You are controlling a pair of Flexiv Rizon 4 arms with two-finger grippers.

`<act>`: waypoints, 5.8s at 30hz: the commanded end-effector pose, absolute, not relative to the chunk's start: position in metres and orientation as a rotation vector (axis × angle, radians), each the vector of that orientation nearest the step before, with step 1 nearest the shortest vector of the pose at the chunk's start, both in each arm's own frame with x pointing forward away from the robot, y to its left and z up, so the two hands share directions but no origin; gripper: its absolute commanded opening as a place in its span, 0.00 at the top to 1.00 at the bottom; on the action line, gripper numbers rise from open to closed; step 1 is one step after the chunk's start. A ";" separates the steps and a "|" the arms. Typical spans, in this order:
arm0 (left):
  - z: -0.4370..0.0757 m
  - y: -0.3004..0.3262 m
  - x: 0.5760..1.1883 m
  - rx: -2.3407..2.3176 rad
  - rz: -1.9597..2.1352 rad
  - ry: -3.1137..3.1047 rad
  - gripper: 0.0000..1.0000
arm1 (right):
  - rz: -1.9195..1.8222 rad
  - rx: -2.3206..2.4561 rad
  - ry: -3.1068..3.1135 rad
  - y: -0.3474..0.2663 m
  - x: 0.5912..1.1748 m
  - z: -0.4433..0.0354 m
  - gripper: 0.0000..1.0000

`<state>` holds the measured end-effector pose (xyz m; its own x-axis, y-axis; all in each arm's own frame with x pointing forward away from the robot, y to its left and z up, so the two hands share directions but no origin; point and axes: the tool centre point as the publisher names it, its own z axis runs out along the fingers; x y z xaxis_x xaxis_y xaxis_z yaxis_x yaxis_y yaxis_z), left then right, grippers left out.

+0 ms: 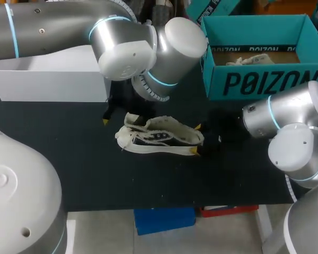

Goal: Take the shoe out of the shoebox, open the shoe tongue, remove and reinsert the insole, then place the shoe into the shoebox

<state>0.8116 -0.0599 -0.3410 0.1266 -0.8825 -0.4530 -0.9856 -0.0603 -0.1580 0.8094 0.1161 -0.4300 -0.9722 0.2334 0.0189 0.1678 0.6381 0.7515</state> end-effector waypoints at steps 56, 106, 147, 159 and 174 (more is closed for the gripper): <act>-0.259 -0.139 0.802 -0.877 -0.010 3.169 1.00 | 1.254 0.343 2.772 0.114 0.809 -0.432 1.00; -0.300 -0.192 0.802 0.315 -0.332 3.213 1.00 | 1.254 0.343 2.772 0.114 0.809 -0.432 1.00; -0.386 -0.204 0.803 0.378 -0.284 3.339 1.00 | 1.254 0.343 2.772 0.114 0.809 -0.432 1.00; -0.406 -0.198 0.792 0.335 -0.261 3.345 1.00 | 1.254 0.343 2.772 0.114 0.809 -0.432 1.00; -0.418 -0.199 0.785 0.316 -0.263 3.365 1.00 | 1.254 0.343 2.772 0.114 0.809 -0.432 1.00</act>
